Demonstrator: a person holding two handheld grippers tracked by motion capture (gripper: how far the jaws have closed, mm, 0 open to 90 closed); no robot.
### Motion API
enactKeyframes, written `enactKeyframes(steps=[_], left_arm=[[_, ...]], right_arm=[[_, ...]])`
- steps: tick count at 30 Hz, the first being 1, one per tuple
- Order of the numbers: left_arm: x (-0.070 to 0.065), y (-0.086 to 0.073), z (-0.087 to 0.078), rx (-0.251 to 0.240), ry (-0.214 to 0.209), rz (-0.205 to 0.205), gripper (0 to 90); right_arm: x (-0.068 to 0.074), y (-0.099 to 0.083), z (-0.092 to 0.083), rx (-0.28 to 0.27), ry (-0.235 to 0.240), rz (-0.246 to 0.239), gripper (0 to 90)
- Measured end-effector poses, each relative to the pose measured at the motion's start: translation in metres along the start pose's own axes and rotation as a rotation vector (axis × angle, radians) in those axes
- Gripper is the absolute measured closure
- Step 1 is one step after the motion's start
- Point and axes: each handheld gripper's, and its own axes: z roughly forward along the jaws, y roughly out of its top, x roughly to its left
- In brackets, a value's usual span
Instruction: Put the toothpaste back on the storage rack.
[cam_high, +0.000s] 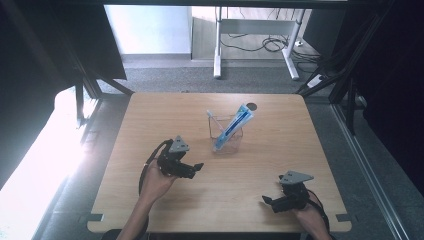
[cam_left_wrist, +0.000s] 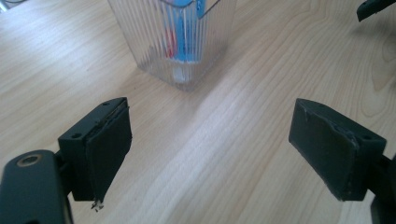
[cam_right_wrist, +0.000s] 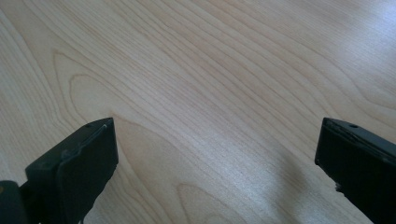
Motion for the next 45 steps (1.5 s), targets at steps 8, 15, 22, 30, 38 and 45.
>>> enactKeyframes(steps=[8,15,22,30,38,45], left_arm=[[-0.004,-0.022,-0.012,0.013,0.015,-0.012,13.3],[-0.007,-0.047,-0.012,0.024,0.020,-0.041,13.3],[-0.008,-0.062,-0.010,0.045,0.030,-0.052,13.3],[-0.011,-0.072,-0.006,0.070,0.044,-0.054,13.3],[-0.015,-0.080,0.001,0.103,0.048,-0.046,13.3],[-0.018,-0.086,0.014,0.168,0.060,-0.020,13.2]], right_arm=[[0.000,0.000,0.000,-0.010,0.003,0.009,0.0],[0.001,0.000,0.000,-0.003,0.004,0.005,0.0],[0.002,0.000,0.000,0.001,0.005,0.003,0.0],[0.002,0.000,0.001,0.003,0.004,-0.003,0.0],[0.004,0.000,0.003,0.009,0.014,-0.010,0.0],[0.005,0.000,0.004,0.011,0.022,-0.008,0.0]])
